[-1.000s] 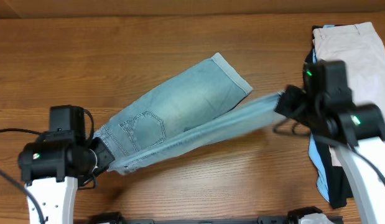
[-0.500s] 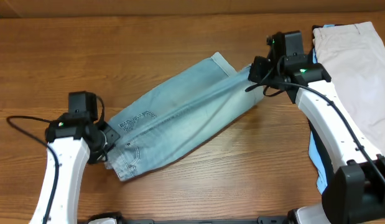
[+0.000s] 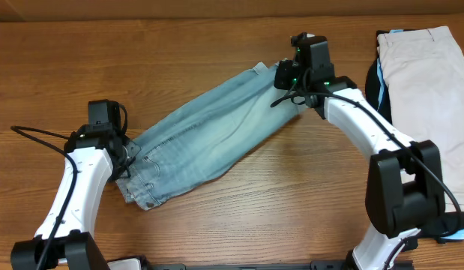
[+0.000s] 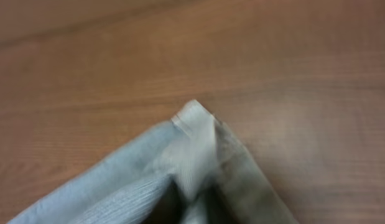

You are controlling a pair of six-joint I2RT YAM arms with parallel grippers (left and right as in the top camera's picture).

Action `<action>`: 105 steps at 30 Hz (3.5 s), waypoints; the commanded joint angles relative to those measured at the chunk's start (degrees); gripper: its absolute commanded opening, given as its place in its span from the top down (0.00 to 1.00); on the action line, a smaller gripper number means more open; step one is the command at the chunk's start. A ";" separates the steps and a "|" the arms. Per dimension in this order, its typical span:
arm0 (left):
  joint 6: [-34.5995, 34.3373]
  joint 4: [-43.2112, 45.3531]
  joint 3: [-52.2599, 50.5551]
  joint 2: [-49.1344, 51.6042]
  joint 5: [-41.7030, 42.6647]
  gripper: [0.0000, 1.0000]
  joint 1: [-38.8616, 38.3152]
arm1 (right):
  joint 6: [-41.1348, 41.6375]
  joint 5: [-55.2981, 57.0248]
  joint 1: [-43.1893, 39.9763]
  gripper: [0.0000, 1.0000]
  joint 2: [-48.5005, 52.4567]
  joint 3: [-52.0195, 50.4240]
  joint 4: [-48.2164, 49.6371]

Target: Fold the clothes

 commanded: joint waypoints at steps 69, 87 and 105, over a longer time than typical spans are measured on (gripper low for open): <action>36.87 -6.40 16.00 18.53 25.68 0.00 1.73 | -4.28 -14.12 -27.28 0.32 -5.88 1.68 -47.23; 46.56 -4.11 17.00 20.39 32.15 0.00 -6.47 | -6.34 -14.08 -25.38 0.08 -19.56 1.79 -51.19; 51.25 -16.72 26.08 22.97 31.69 0.00 -6.47 | -7.58 -14.08 -25.38 0.03 -19.54 1.79 -51.19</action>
